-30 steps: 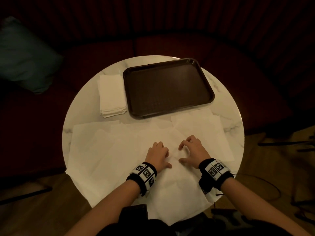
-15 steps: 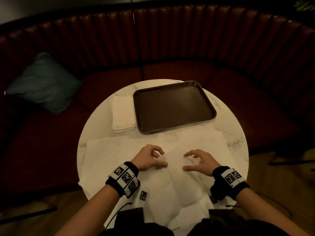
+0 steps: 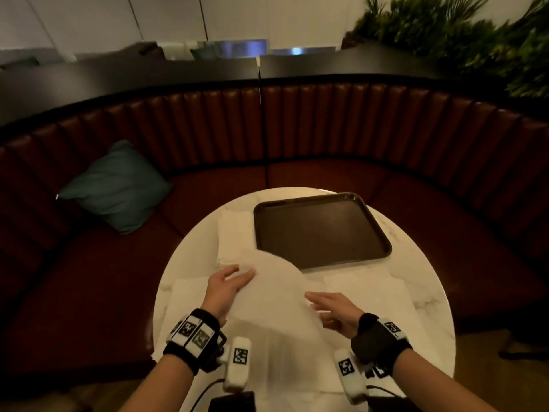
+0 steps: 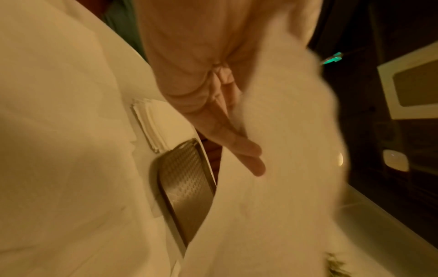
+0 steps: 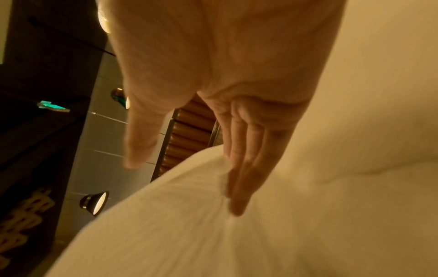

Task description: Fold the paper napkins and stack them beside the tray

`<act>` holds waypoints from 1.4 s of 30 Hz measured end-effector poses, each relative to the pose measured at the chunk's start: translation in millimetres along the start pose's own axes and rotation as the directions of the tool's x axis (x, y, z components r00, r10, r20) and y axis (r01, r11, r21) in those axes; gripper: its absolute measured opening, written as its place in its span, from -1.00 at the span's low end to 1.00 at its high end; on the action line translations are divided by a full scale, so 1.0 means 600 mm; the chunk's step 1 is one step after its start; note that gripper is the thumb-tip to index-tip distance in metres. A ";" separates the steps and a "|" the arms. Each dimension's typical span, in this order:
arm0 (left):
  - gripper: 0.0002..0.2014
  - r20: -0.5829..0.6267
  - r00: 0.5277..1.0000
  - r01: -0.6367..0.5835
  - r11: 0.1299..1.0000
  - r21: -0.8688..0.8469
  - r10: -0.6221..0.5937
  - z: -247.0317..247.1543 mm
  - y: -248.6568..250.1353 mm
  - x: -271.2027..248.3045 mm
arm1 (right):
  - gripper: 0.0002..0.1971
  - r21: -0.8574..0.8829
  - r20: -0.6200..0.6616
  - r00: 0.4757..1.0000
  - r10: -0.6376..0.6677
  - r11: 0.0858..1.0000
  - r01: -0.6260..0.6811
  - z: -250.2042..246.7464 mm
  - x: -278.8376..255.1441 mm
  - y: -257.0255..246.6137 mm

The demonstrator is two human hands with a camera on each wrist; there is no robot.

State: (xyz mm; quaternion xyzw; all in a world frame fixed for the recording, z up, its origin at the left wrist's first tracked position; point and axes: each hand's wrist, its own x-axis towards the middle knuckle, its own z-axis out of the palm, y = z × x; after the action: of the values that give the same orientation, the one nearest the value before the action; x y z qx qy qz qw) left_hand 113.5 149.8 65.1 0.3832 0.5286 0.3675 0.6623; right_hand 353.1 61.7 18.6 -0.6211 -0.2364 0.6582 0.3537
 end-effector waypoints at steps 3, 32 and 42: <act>-0.65 -0.050 0.999 0.001 1.000 -0.023 -0.003 -0.026 -0.003 0.001 | -0.23 0.103 -0.059 0.998 0.012 0.995 -0.006 0.016 0.008 -0.020; -0.64 0.087 0.961 -0.262 0.965 -0.009 0.262 -0.076 0.085 0.009 | -0.71 0.070 0.033 0.976 -0.213 0.975 0.210 0.013 0.006 -0.169; -0.32 0.301 0.954 -0.080 0.978 0.192 0.019 -0.073 0.079 0.016 | -0.76 -0.185 0.119 0.918 -0.377 0.900 0.394 0.030 0.015 -0.180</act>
State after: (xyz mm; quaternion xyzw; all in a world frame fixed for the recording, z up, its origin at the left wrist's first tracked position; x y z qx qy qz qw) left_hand 68.1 184.5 97.1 0.5125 0.4477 0.2667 0.6825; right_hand 354.2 139.8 95.6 -0.5681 -0.4353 0.5717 0.4012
